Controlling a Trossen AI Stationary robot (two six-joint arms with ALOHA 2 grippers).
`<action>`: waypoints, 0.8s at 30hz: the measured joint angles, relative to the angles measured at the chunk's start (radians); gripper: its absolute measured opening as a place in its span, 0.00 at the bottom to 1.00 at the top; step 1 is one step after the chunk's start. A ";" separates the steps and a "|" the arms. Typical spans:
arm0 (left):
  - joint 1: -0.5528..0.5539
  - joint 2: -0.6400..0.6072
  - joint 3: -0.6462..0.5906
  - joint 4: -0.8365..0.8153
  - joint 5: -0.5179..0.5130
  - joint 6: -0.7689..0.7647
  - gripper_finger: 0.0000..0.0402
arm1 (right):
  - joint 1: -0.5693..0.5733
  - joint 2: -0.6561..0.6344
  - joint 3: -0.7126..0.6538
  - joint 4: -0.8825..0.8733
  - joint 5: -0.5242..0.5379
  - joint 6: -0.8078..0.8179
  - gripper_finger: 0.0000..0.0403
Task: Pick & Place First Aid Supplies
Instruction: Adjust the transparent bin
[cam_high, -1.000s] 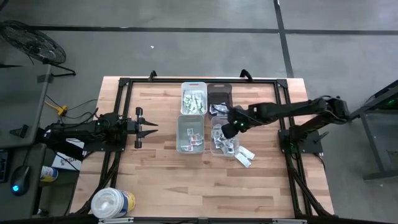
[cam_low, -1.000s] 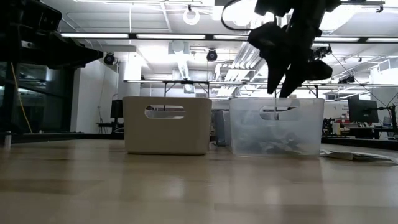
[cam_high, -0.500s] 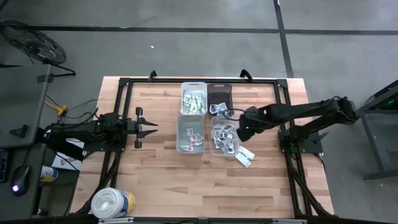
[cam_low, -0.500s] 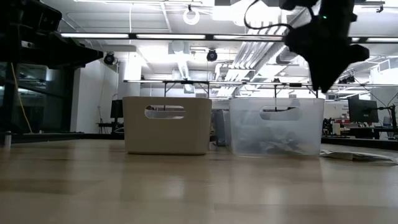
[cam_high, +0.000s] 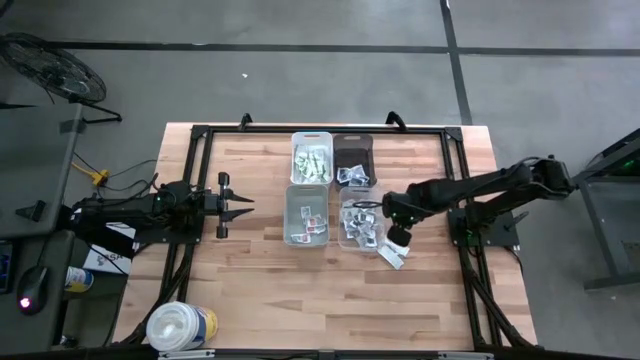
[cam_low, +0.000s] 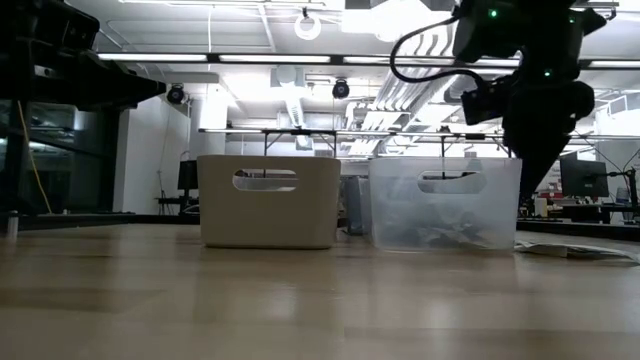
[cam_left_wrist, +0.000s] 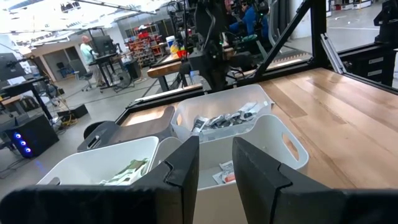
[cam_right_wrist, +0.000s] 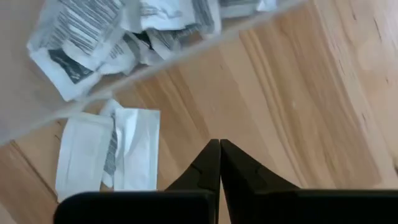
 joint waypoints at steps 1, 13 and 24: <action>0.000 0.000 0.000 0.000 0.000 0.000 0.24 | 0.000 0.000 -0.006 0.020 0.001 -0.015 0.01; 0.000 0.000 0.000 0.000 0.000 0.000 0.24 | 0.000 0.039 -0.011 0.209 0.001 -0.101 0.00; 0.000 0.000 0.000 0.000 0.000 0.000 0.24 | 0.000 0.072 -0.010 0.344 0.050 -0.104 0.00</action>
